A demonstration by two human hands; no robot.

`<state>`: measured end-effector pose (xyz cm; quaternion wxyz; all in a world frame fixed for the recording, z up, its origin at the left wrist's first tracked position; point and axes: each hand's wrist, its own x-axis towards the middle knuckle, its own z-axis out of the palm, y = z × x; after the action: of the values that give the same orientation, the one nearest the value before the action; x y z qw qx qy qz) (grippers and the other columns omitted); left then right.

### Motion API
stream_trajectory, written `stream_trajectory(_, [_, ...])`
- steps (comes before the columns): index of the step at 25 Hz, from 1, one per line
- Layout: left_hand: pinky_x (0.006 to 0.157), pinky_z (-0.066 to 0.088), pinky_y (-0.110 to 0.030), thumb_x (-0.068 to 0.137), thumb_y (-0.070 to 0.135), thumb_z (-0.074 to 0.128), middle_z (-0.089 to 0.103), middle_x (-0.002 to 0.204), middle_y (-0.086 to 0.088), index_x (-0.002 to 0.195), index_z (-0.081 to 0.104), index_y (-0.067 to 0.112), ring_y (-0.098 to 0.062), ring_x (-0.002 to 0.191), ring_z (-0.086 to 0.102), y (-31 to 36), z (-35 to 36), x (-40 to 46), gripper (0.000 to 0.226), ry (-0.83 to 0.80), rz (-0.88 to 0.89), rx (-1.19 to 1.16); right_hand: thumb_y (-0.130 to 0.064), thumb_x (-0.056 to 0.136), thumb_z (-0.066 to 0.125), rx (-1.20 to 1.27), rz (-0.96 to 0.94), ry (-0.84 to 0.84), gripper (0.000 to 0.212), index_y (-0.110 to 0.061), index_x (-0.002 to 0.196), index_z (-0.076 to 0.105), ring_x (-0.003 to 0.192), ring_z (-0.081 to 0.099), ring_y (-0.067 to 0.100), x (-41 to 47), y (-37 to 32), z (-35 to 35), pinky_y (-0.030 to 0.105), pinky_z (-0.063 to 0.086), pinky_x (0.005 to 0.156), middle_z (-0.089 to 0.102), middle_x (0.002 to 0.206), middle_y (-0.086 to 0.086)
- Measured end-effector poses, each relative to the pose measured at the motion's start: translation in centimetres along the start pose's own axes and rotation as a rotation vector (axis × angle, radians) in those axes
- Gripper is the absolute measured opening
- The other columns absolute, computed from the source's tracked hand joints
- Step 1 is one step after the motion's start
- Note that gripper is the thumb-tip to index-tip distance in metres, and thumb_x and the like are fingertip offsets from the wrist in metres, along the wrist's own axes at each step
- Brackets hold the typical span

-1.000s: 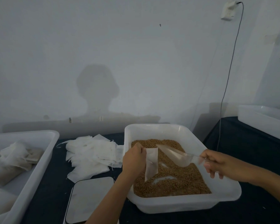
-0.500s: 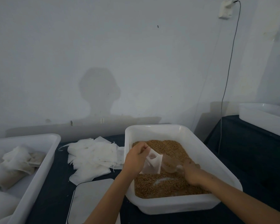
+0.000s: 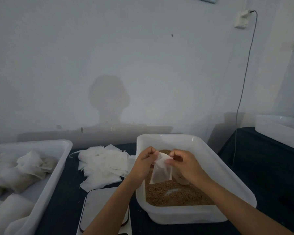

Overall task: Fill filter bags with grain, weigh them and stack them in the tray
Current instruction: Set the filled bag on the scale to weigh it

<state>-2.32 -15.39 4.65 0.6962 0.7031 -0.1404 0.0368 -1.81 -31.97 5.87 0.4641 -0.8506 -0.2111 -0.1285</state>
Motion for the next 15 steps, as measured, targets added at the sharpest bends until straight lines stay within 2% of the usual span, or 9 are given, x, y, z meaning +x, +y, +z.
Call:
stream_trajectory(2, [0.063,0.048,-0.017,0.101,0.018,0.040,0.052,0.078,-0.005,0.080,0.049,0.008,-0.009,0.069,0.054,0.4,-0.6,-0.8,0.025,0.025,-0.043,-0.052,-0.015,0.079,0.074,0.022,-0.025,0.107,0.029,-0.015,0.059,0.053,0.055,0.047,0.002,0.3,-1.0,0.0,0.015,0.038,0.057,0.053,0.058,-0.003])
stream_trajectory(5, [0.079,0.054,-0.029,0.098,0.033,0.041,0.059,0.096,-0.014,0.099,0.053,0.001,-0.019,0.088,0.061,1.0,-2.1,-2.7,0.034,0.019,0.066,-0.050,-0.021,0.080,0.073,-0.029,-0.130,0.217,0.031,-0.007,0.062,0.051,0.053,0.042,0.004,0.3,-3.4,0.2,0.015,0.035,0.053,0.050,0.058,0.006])
stream_trajectory(7, [0.080,0.055,-0.029,0.087,0.029,0.057,0.064,0.102,-0.014,0.107,0.057,0.003,-0.021,0.094,0.064,1.5,-3.3,-4.3,0.033,0.006,0.179,-0.024,-0.030,0.085,0.067,-0.225,-0.260,0.212,0.030,-0.014,0.066,0.050,0.056,0.044,0.005,0.1,-5.6,0.7,0.020,0.037,0.055,0.051,0.059,-0.001])
stream_trajectory(9, [0.074,0.053,-0.028,0.084,0.024,0.063,0.067,0.094,-0.012,0.103,0.062,0.006,-0.020,0.086,0.064,1.7,-4.7,-5.7,0.026,0.073,0.254,0.043,-0.035,0.089,0.060,-0.385,-0.372,0.141,0.026,-0.020,0.071,0.049,0.062,0.048,0.008,-0.3,-7.8,2.1,0.024,0.040,0.057,0.052,0.065,-0.006])
stream_trajectory(12, [0.066,0.050,-0.021,0.087,0.018,0.063,0.068,0.078,0.000,0.088,0.067,0.014,-0.011,0.075,0.063,1.9,-7.3,-7.7,0.006,0.238,0.291,0.062,-0.032,0.091,0.059,-0.130,-0.253,0.101,0.025,-0.019,0.073,0.049,0.059,0.050,0.008,-0.9,-9.8,5.6,0.023,0.041,0.056,0.054,0.064,-0.006])
stream_trajectory(14, [0.061,0.050,-0.019,0.087,0.019,0.064,0.066,0.072,0.001,0.079,0.065,0.014,-0.010,0.068,0.061,1.6,-9.4,-8.9,0.009,0.299,0.285,0.142,-0.027,0.092,0.060,0.035,-0.164,0.111,0.026,-0.017,0.071,0.049,0.055,0.045,0.007,-1.2,-10.2,8.4,0.020,0.036,0.054,0.051,0.061,-0.003])
stream_trajectory(15, [0.059,0.048,-0.023,0.086,0.021,0.065,0.063,0.068,-0.001,0.074,0.063,0.011,-0.013,0.063,0.058,1.3,-10.4,-9.4,0.015,0.319,0.273,0.211,-0.025,0.092,0.059,0.067,-0.132,0.104,0.025,-0.015,0.072,0.050,0.056,0.046,0.008,-1.5,-10.2,9.7,0.018,0.036,0.054,0.052,0.062,-0.001])
